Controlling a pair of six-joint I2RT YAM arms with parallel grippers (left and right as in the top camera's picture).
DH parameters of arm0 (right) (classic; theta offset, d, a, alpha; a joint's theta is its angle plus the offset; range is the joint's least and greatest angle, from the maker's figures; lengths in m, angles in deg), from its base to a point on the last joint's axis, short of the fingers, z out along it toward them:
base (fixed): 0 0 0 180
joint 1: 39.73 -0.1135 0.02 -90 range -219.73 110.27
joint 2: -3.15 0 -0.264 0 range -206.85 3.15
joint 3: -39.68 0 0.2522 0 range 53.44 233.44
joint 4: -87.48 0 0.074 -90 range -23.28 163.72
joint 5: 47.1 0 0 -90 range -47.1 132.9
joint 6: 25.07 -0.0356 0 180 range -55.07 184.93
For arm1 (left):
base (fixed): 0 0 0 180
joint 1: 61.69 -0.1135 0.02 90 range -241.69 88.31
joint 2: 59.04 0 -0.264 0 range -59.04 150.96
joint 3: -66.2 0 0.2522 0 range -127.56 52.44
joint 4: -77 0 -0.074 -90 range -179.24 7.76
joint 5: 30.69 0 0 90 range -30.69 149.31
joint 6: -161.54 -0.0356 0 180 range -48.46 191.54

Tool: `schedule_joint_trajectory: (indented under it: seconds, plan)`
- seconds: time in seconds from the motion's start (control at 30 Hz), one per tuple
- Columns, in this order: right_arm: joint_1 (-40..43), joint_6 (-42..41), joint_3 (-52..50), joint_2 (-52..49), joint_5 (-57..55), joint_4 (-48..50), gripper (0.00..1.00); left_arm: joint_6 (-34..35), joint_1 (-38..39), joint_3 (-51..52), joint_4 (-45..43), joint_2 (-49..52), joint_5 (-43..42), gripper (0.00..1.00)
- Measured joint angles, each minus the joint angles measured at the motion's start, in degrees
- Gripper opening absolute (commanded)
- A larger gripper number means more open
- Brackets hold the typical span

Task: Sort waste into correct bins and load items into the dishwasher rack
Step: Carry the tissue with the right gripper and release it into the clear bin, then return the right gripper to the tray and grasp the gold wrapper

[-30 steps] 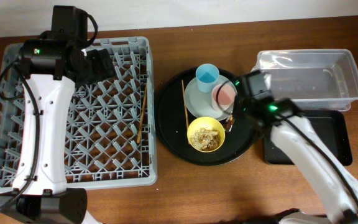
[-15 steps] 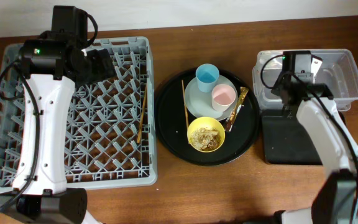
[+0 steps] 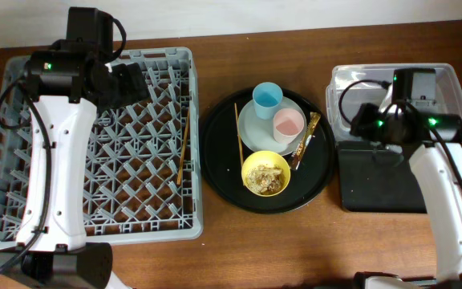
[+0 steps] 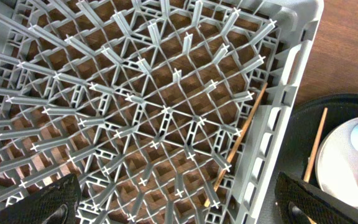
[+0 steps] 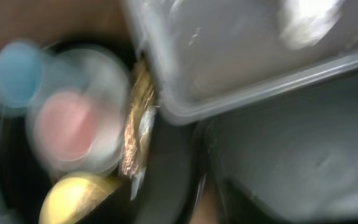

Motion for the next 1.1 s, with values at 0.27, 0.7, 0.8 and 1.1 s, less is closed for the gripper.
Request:
schedule_joint_trajectory:
  seconds: [0.27,0.7,0.8,1.1]
  plan:
    - [-7.32,-1.55,-4.17,0.44,9.33,-5.11,0.18,0.02,0.00,0.00,-0.02,0.00,0.00,0.99]
    - [-21.55,-12.22,-17.20,0.33,-3.50,13.33,0.42,0.02,0.00,0.00,-0.04,0.00,0.00,0.99]
    - [-22.18,-12.92,-18.67,-0.37,-5.53,15.78,0.41,0.00,0.00,0.00,-0.04,0.00,0.00,0.99]
    - [-22.25,-14.82,-21.24,-7.32,-9.81,24.33,0.41,0.02,0.00,0.00,-0.04,0.00,0.02,0.99]
